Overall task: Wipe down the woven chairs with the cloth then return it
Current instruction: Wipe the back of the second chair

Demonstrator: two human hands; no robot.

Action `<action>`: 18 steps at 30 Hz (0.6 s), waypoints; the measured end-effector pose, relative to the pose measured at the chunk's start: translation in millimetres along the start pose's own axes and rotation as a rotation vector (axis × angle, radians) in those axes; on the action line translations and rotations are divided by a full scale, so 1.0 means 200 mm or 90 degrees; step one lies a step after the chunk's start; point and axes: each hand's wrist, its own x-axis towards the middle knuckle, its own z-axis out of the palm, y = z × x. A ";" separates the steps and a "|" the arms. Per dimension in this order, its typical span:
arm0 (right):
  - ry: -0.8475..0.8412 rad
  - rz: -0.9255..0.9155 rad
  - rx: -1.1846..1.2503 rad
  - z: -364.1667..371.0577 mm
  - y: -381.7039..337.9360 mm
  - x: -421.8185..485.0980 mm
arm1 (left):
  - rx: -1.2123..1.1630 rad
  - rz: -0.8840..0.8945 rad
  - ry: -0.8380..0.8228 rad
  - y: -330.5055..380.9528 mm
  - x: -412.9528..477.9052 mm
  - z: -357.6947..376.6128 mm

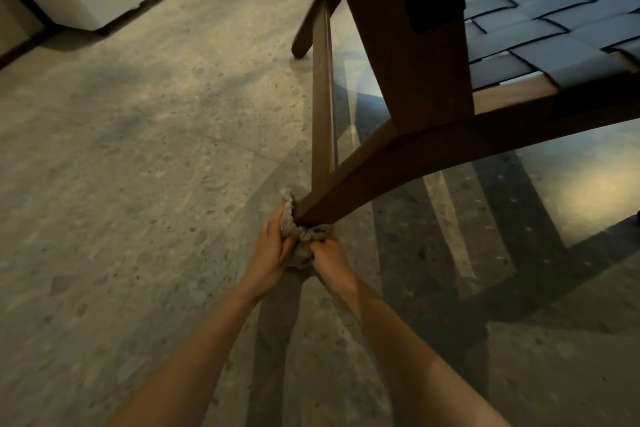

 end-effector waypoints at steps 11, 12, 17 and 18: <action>0.226 -0.089 0.023 -0.08 -0.12 -0.17 | -0.049 0.054 0.210 0.29 -0.05 0.09; 0.268 -0.112 0.030 -0.10 -0.15 -0.20 | -0.052 0.067 0.237 0.35 -0.05 0.10; 0.417 -0.278 0.209 -0.23 -0.31 -0.40 | -0.146 0.167 0.317 0.71 -0.02 0.13; 0.465 -0.304 0.225 -0.26 -0.35 -0.44 | -0.171 0.170 0.328 0.79 -0.01 0.14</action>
